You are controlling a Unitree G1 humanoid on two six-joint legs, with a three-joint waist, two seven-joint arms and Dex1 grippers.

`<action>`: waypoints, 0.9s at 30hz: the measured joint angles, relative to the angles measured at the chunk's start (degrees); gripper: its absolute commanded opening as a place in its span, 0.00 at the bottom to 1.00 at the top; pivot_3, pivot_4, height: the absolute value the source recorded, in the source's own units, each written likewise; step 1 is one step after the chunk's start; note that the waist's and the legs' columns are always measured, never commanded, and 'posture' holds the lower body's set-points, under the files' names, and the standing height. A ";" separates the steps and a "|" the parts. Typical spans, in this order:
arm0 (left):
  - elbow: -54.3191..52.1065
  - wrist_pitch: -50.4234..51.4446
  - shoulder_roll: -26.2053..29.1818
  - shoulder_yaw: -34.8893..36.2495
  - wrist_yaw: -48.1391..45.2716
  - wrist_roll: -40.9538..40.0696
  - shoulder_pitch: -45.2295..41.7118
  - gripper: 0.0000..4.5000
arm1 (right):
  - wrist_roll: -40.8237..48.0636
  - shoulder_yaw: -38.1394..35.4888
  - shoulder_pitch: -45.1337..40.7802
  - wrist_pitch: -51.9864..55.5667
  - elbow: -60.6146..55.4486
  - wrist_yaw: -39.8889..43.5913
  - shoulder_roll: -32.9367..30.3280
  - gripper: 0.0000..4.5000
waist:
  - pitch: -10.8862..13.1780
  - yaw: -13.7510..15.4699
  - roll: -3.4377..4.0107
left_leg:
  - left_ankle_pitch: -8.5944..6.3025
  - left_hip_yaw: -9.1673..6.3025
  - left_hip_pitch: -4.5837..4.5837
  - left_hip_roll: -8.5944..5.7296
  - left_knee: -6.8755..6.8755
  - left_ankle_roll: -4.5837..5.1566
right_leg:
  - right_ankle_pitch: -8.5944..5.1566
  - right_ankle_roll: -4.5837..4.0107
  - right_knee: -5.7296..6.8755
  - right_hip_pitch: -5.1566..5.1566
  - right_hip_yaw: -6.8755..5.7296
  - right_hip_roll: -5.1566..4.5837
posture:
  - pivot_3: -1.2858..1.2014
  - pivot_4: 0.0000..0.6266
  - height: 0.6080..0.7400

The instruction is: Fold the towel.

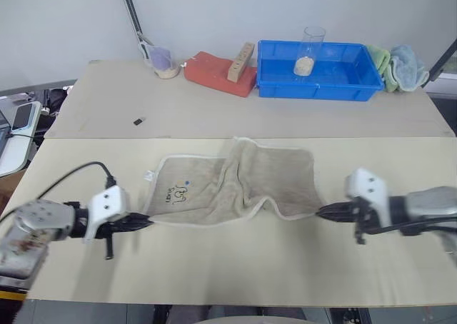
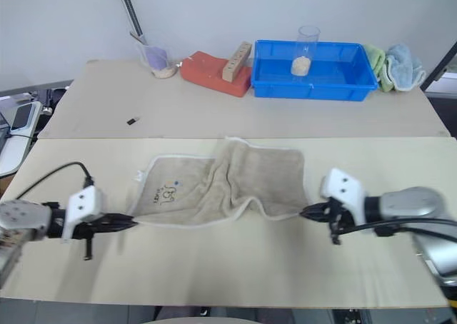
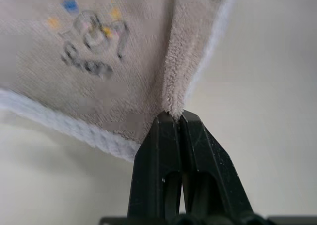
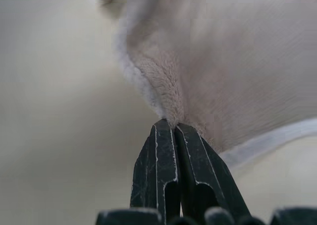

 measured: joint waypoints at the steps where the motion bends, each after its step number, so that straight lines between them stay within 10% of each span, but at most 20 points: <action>1: 1.12 1.72 -0.03 0.17 -0.23 -1.01 -3.17 0.00 | 1.03 -1.78 -0.88 0.87 0.80 0.53 -0.90 0.01 | 0.00 0.05 -0.01 | 0.00 0.09 0.04 -0.03 0.01 0.00 | 0.00 0.00 0.01 0.03 -0.02 0.02 | 0.52 0.24 1.00; 8: 27.30 7.19 -13.02 -5.19 11.68 4.26 -41.44 0.00 | -4.86 2.79 -28.84 -5.61 22.44 -4.98 1.84 0.01 | 0.00 -0.29 -0.07 | 0.01 0.15 -0.24 -0.11 0.33 0.02 | 0.03 -0.04 0.09 -0.21 -0.09 0.05 | 0.52 0.24 1.00; 16: 46.88 2.20 -16.25 -7.01 11.50 8.26 -62.20 0.00 | -10.67 6.51 -48.08 -15.48 41.53 -3.00 1.96 0.01 | -0.04 -1.78 0.03 | 0.00 0.24 -0.84 -0.10 0.45 0.07 | 0.03 -0.04 0.87 -0.98 -0.12 0.04 | 0.52 0.24 1.00; 27: 21.36 9.94 -3.93 -9.40 -5.37 5.41 -28.40 0.00 | -4.86 -9.62 -3.65 -10.10 15.51 6.05 0.34 0.01 | -0.09 -2.01 0.17 | 0.00 0.06 -0.67 -0.01 0.55 0.11 | 0.02 -0.03 0.95 -0.89 0.01 0.10 | 0.52 0.24 1.00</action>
